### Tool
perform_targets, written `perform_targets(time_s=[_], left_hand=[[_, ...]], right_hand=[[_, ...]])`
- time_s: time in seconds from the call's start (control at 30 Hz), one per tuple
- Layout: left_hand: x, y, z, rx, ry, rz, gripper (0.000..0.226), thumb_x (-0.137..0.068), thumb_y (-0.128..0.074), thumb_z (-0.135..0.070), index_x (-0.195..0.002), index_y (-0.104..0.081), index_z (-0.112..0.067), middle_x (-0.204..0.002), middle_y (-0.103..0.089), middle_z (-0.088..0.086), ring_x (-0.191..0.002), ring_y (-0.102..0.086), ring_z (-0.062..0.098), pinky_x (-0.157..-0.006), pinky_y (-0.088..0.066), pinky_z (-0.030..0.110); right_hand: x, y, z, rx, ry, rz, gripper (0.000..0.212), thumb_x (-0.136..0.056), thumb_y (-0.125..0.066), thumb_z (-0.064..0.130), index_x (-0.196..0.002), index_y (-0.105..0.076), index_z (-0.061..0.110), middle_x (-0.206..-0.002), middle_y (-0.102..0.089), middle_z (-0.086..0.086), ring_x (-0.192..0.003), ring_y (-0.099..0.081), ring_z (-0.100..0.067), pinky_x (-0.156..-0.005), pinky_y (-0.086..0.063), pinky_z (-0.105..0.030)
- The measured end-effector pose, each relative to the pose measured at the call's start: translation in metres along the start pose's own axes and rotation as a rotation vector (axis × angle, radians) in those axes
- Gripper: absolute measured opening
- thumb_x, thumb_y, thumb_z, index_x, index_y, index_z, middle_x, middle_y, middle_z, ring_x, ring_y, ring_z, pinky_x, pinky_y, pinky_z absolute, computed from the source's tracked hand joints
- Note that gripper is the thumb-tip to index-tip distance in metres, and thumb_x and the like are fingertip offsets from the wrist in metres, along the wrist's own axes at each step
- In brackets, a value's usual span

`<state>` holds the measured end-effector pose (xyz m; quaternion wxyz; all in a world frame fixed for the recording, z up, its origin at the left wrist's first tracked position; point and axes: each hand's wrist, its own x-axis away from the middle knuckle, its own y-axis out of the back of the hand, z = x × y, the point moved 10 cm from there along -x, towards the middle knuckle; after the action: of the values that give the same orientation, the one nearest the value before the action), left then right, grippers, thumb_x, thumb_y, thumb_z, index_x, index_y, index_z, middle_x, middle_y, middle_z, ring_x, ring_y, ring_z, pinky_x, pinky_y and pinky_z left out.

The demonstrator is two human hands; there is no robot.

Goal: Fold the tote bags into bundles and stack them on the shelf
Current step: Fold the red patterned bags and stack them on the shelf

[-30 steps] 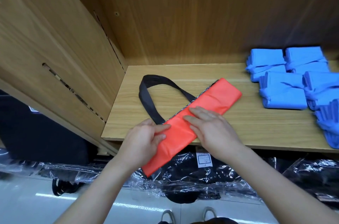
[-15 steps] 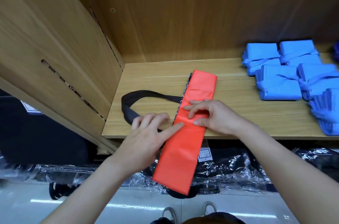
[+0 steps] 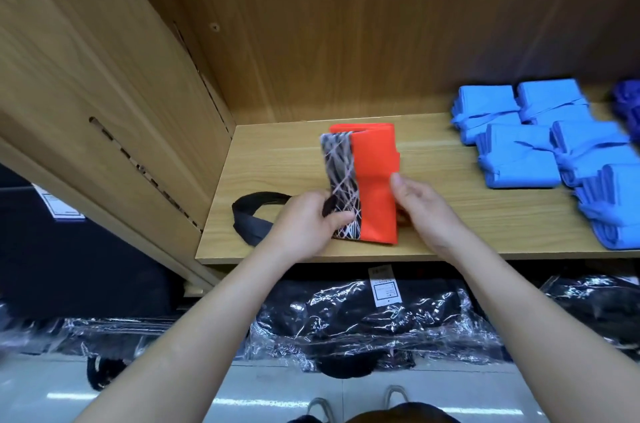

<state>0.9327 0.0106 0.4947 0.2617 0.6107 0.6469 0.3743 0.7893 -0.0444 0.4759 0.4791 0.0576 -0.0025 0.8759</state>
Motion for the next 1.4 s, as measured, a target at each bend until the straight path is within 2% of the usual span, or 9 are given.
perform_targets(time_s=[0.1,0.17,0.37,0.6,0.73,0.9,1.03,1.2,1.4], left_hand=[[-0.004,-0.007,0.003,0.006,0.055,-0.003,0.038,-0.081,-0.072,-0.047,-0.106,-0.069,-0.019,-0.103,-0.073,-0.002,-0.099,-0.065,0.021,-0.082,-0.050,0.032],[-0.002,-0.010,-0.004,-0.051,0.064,-0.015,0.039,-0.081,-0.072,-0.047,-0.108,-0.068,-0.020,-0.103,-0.072,-0.001,-0.099,-0.065,0.022,-0.076,-0.047,0.030],[0.019,-0.003,-0.009,-0.198,0.095,-0.165,0.061,-0.084,-0.067,-0.049,-0.132,-0.041,-0.021,-0.104,-0.068,0.004,-0.101,-0.063,0.029,-0.074,-0.044,0.034],[0.020,-0.007,-0.017,-0.367,-0.085,-0.172,0.058,-0.090,-0.057,-0.047,-0.143,-0.036,-0.034,-0.134,-0.051,0.003,-0.124,-0.045,0.025,-0.097,-0.042,0.040],[0.016,-0.014,-0.011,-0.328,-0.088,-0.103,0.053,-0.094,-0.054,-0.046,-0.143,-0.045,-0.028,-0.144,-0.048,0.002,-0.130,-0.041,0.024,-0.104,-0.038,0.038],[0.019,-0.013,-0.014,-0.339,-0.097,-0.107,0.055,-0.095,-0.053,-0.045,-0.144,-0.044,-0.022,-0.150,-0.042,0.002,-0.135,-0.037,0.023,-0.109,-0.034,0.036],[0.026,-0.010,-0.020,-0.401,-0.098,-0.160,0.048,-0.092,-0.057,-0.045,-0.136,-0.052,-0.025,-0.143,-0.044,0.002,-0.131,-0.034,0.023,-0.102,-0.038,0.040],[0.045,-0.032,-0.042,-0.538,-0.450,-0.104,0.054,-0.085,-0.053,-0.052,-0.128,-0.057,-0.019,-0.140,-0.049,0.005,-0.133,-0.043,0.025,-0.102,-0.046,0.040],[0.029,-0.024,-0.028,-0.302,-0.367,0.010,0.046,-0.093,-0.058,-0.043,-0.135,-0.052,-0.027,-0.144,-0.050,-0.007,-0.132,-0.044,0.013,-0.109,-0.038,0.032]], right_hand=[[0.006,0.002,0.003,0.054,0.039,-0.143,0.013,-0.083,-0.071,0.031,-0.091,-0.065,0.023,-0.084,-0.073,0.008,-0.078,-0.067,-0.002,-0.078,-0.053,-0.027],[0.007,0.012,0.001,0.079,0.061,-0.299,0.022,-0.082,-0.076,0.021,-0.098,-0.063,0.026,-0.092,-0.073,0.004,-0.085,-0.068,-0.010,-0.083,-0.056,-0.036],[0.000,0.010,0.017,0.672,0.113,-0.397,0.083,-0.078,-0.078,0.037,-0.147,-0.036,0.018,-0.128,-0.056,-0.008,-0.113,-0.055,-0.025,-0.093,-0.042,-0.031],[-0.010,-0.008,0.023,1.070,0.049,-0.351,0.066,-0.096,-0.049,0.046,-0.148,-0.025,0.012,-0.128,-0.058,-0.013,-0.106,-0.061,-0.035,-0.077,-0.045,-0.039],[-0.007,-0.007,0.012,1.222,-0.011,-0.424,0.071,-0.096,-0.039,0.056,-0.150,-0.023,0.013,-0.130,-0.046,-0.011,-0.118,-0.046,-0.031,-0.091,-0.037,-0.044],[-0.025,-0.001,0.004,0.987,-0.054,-0.242,0.088,-0.090,-0.057,0.051,-0.155,-0.006,0.020,-0.155,-0.029,-0.002,-0.140,-0.024,-0.024,-0.107,-0.025,-0.047],[-0.048,0.015,0.007,0.721,-0.117,-0.182,0.104,-0.069,-0.085,0.036,-0.150,-0.021,0.029,-0.145,-0.047,-0.004,-0.132,-0.042,-0.028,-0.107,-0.036,-0.044],[-0.047,0.009,0.009,0.640,-0.020,-0.172,0.078,-0.071,-0.084,0.020,-0.134,-0.038,0.025,-0.115,-0.060,-0.004,-0.106,-0.057,-0.027,-0.095,-0.045,-0.038],[-0.048,0.004,0.001,0.490,-0.039,0.022,0.054,-0.088,-0.068,0.019,-0.126,-0.030,0.031,-0.108,-0.057,-0.003,-0.096,-0.056,-0.022,-0.093,-0.047,-0.038]])
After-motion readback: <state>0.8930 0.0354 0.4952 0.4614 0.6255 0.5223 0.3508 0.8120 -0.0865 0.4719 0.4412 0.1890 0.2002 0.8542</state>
